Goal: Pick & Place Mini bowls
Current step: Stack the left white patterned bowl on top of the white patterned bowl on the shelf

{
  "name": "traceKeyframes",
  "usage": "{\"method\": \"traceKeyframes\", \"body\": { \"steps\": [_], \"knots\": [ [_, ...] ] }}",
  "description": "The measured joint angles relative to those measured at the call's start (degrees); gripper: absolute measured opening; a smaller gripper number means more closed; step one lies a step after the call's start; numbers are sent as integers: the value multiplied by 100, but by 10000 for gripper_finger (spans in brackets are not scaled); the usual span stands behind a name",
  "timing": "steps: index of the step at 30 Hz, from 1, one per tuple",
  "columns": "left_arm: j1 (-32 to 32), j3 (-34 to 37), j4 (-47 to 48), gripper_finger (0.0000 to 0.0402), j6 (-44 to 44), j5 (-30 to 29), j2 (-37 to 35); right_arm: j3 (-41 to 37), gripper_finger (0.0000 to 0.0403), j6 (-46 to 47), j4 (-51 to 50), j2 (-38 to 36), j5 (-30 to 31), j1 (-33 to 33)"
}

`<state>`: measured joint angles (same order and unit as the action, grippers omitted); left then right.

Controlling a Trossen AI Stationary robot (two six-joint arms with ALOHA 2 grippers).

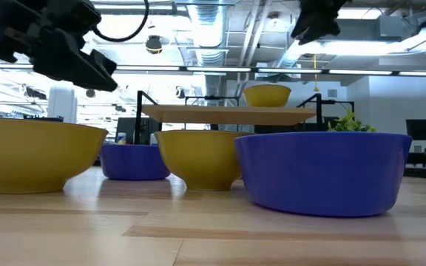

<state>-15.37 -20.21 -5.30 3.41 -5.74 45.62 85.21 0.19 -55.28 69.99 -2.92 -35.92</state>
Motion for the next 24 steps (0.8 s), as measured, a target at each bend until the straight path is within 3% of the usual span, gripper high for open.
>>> {"method": "traceKeyframes", "body": {
  "steps": [5, 11, 18, 24],
  "knots": [
    [-214, -128, 28, 108, -264, -174, 266, -158, 209, 7, 90, -347, -14, 634],
    [-631, -917, 191, 108, -816, -317, 1099, -500, 211, 70, 161, -599, -9, 1402],
    [-1314, -1912, 1338, 108, -670, -936, 2143, -869, 210, 327, 237, -667, -9, 2162],
    [-2116, -2013, 1802, 91, -919, -986, 2387, -968, 209, 594, -48, -668, -7, 2580]
  ]
}}
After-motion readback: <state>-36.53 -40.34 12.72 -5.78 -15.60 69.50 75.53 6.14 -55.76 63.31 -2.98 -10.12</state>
